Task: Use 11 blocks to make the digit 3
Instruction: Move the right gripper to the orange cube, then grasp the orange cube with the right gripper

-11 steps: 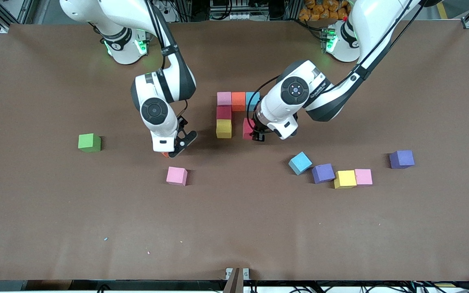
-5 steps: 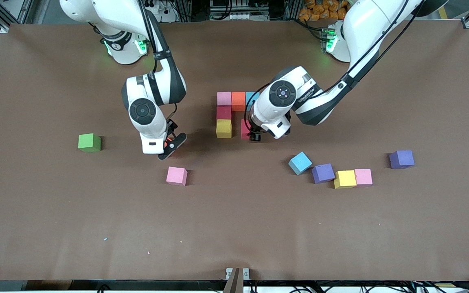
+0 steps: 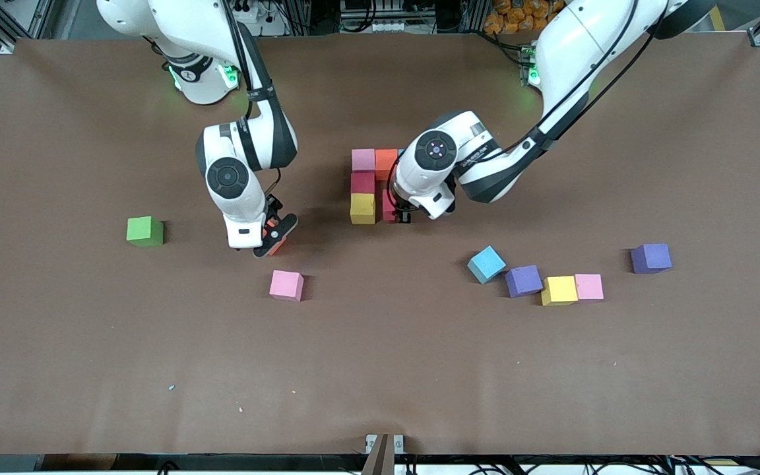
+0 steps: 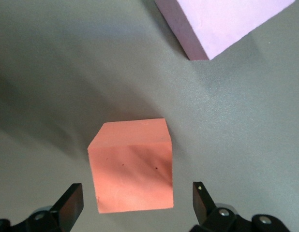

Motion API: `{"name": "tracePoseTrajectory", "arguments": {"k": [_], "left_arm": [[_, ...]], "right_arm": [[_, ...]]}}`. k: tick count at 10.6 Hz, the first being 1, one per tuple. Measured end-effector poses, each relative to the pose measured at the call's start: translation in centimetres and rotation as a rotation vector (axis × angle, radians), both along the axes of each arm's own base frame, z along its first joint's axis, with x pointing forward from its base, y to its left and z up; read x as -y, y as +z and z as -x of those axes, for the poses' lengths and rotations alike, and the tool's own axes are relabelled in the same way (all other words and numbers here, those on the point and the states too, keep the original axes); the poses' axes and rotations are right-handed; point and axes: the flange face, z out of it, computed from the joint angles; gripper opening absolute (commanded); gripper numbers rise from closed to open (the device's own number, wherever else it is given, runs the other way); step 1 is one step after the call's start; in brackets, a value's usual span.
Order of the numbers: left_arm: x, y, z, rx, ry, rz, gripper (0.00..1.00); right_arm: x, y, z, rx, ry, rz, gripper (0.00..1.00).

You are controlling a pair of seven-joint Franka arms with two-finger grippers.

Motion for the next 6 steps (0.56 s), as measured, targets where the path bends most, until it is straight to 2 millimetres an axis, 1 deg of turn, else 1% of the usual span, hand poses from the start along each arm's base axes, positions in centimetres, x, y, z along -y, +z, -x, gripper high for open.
{"name": "tracePoseTrajectory", "arguments": {"k": [2, 4, 6], "left_arm": [[0.0, -0.4, 0.0, 0.003, 0.003, 0.003, 0.00], [0.1, -1.2, 0.1, 0.010, 0.004, -0.011, 0.00], [0.6, -1.8, 0.5, 0.018, 0.030, -0.018, 0.00]], "right_arm": [[0.0, -0.1, 0.0, 0.010, 0.003, -0.001, 1.00], [-0.1, -0.1, 0.0, 0.013, 0.002, -0.004, 1.00], [-0.6, -0.9, 0.4, 0.011, -0.004, -0.015, 1.00]]}}
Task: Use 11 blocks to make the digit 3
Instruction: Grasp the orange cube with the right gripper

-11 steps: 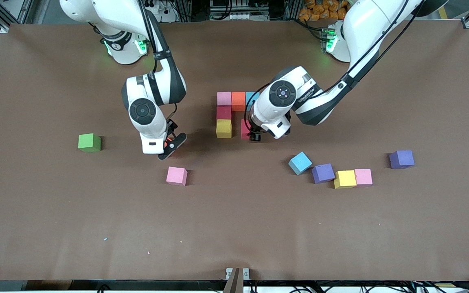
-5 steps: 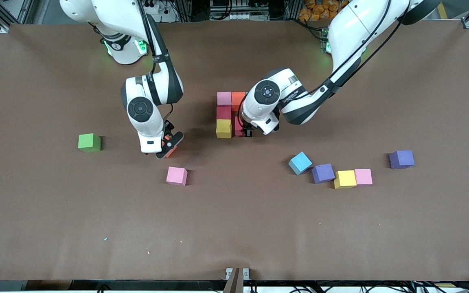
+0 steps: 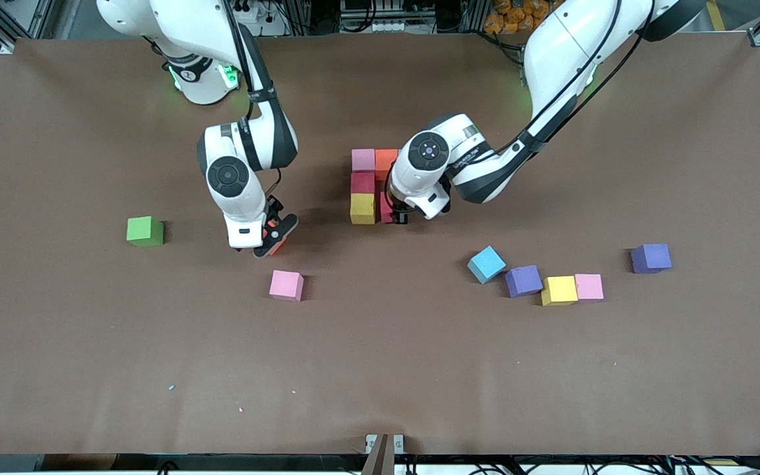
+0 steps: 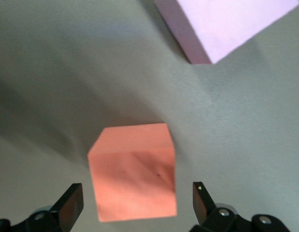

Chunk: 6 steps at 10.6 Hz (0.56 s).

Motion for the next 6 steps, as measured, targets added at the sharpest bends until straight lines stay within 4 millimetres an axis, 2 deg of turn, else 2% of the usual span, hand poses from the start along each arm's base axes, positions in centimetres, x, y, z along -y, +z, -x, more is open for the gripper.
{"name": "tracePoseTrajectory", "arguments": {"k": [1, 2, 3, 4, 5, 6], "left_arm": [[0.11, -0.02, 0.09, 0.001, 0.003, 0.000, 0.00], [0.14, 0.00, 0.07, 0.001, 0.011, 0.002, 0.00], [0.18, -0.05, 0.05, 0.002, 0.019, 0.005, 0.00], [0.14, -0.19, -0.02, 0.003, 0.024, 0.007, 0.00], [0.10, -0.38, -0.08, 0.004, 0.026, 0.007, 0.00], [0.12, -0.59, -0.07, 0.004, 0.027, 0.009, 0.00]], "right_arm": [[-0.46, -0.48, 0.27, 0.001, 0.007, 0.000, 1.00], [-0.66, -0.88, 0.39, 0.002, 0.010, 0.002, 0.93], [-0.73, -1.05, 0.41, 0.005, 0.011, 0.002, 0.68], [-0.73, -1.11, 0.41, 0.006, 0.011, 0.003, 0.39], [-0.71, -1.17, 0.41, 0.005, 0.018, 0.004, 0.16], [-0.61, -1.26, 0.38, 0.003, 0.029, 0.005, 0.00]]}}
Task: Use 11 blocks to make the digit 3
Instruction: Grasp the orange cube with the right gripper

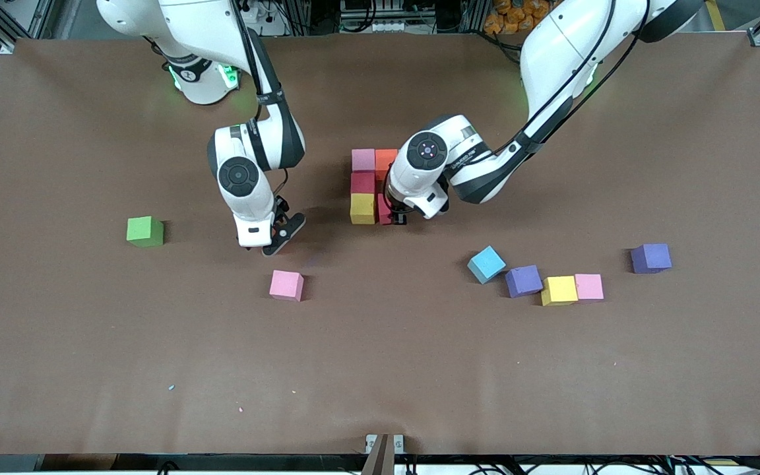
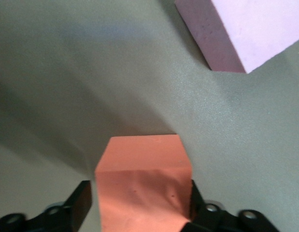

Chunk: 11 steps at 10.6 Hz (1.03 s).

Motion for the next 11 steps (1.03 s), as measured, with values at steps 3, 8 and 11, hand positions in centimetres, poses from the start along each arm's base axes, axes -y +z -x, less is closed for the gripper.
{"name": "tracePoseTrajectory", "arguments": {"k": [3, 8, 11], "left_arm": [[0.4, -0.5, 0.4, 0.001, -0.006, 0.010, 0.00], [0.4, -0.7, 0.3, 0.004, -0.005, 0.006, 0.00], [0.6, -1.1, 0.7, 0.017, -0.021, -0.005, 0.00]], "right_arm": [[0.3, 0.0, -0.2, -0.001, 0.009, -0.002, 0.00], [-0.2, 0.3, 0.0, -0.071, -0.062, -0.045, 0.00], [-2.3, 1.2, 0.3, -0.090, -0.195, -0.048, 0.00]]}}
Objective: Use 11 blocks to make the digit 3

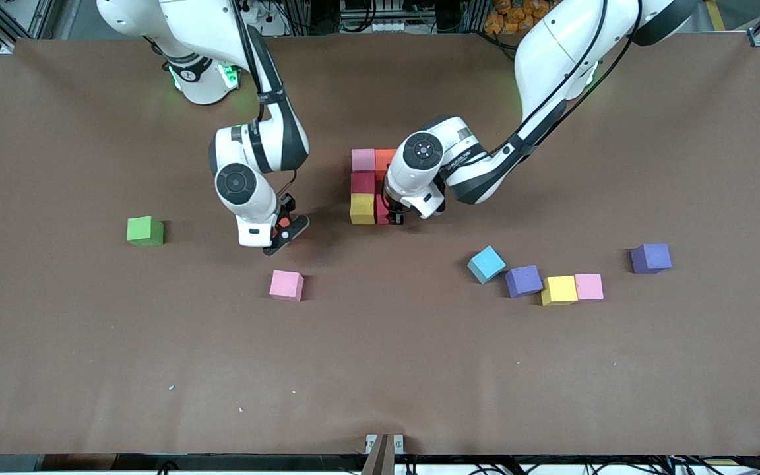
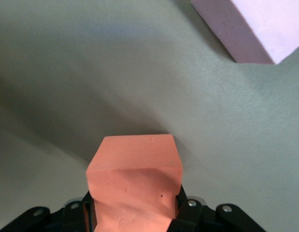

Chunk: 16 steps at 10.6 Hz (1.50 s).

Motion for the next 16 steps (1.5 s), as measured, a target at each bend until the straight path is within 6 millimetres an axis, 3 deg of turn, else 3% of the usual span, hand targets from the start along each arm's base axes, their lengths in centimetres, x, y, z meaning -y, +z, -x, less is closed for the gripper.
{"name": "tracePoseTrajectory", "arguments": {"k": [6, 16], "left_arm": [[0.1, -0.1, -0.1, 0.007, 0.003, 0.006, 0.00], [0.2, 0.1, -0.2, 0.011, 0.004, 0.009, 0.00]], "right_arm": [[-2.7, 2.1, -0.3, -0.045, -0.324, 0.021, 0.00], [-2.9, 2.1, -0.2, -0.060, -0.440, 0.014, 0.00]]}}
